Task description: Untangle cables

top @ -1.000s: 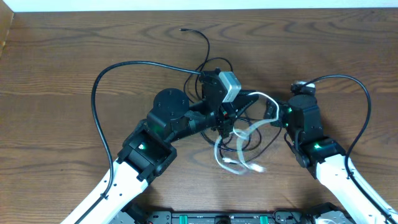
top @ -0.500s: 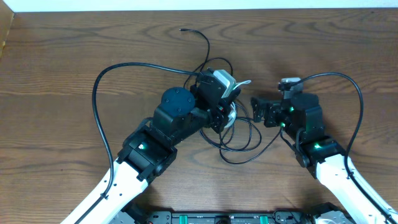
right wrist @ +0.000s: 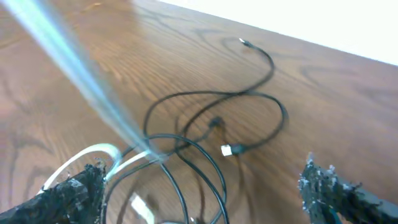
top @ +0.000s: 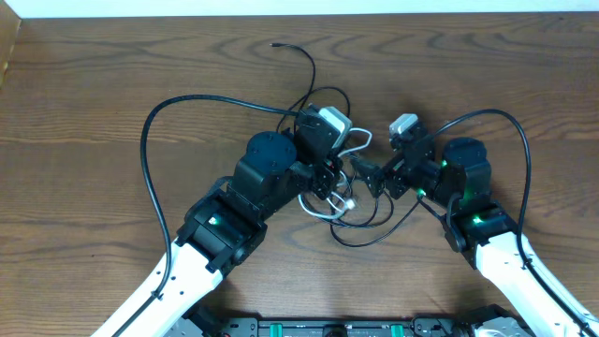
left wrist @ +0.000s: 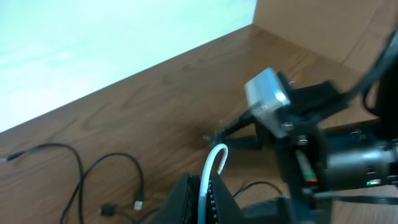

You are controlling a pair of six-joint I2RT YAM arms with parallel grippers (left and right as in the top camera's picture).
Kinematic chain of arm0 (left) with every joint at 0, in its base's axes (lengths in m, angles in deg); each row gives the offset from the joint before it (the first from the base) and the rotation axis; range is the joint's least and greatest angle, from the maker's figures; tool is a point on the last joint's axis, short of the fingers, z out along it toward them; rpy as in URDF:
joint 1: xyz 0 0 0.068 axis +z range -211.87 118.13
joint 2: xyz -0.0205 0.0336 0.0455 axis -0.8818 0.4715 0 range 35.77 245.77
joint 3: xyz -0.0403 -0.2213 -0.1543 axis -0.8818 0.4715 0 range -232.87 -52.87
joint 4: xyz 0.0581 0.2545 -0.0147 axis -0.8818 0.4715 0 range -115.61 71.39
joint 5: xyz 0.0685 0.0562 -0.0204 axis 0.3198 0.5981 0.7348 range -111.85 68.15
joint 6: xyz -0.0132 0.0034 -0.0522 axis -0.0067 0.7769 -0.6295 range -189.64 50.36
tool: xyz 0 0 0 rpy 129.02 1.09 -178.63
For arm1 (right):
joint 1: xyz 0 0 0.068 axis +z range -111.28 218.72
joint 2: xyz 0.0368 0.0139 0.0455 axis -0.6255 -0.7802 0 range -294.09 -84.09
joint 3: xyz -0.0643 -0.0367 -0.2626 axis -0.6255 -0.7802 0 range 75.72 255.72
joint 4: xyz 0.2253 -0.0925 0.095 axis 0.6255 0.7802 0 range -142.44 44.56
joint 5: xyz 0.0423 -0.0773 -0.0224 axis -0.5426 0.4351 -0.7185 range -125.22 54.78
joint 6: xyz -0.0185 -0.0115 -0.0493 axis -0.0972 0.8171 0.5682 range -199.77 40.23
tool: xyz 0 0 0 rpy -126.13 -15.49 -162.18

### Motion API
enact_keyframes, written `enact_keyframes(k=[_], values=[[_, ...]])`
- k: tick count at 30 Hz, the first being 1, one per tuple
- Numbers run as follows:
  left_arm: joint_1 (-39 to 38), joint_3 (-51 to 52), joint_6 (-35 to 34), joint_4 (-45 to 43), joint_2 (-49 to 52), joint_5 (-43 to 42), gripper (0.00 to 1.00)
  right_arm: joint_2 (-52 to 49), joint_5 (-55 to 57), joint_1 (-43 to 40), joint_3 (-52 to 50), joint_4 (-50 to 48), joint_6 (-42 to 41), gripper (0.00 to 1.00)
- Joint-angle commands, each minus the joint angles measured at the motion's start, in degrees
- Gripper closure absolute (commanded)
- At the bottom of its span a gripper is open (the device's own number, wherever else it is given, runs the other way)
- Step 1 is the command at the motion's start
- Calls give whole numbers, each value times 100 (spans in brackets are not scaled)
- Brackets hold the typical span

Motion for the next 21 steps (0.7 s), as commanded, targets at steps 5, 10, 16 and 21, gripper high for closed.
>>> enact_keyframes(k=[5,10,16,21], values=[[-7,11,118,118,-46,603,93,-20,-667,-42,26,-131,409,1],[-9,11,118,203,-17,396,92,-20,-826,-42,26,-575,404,2],[-9,11,120,249,-2,-511,92,-20,-708,-42,26,-1001,627,6],[-11,11,120,315,0,-719,92,-20,-673,-42,26,-1143,706,16]])
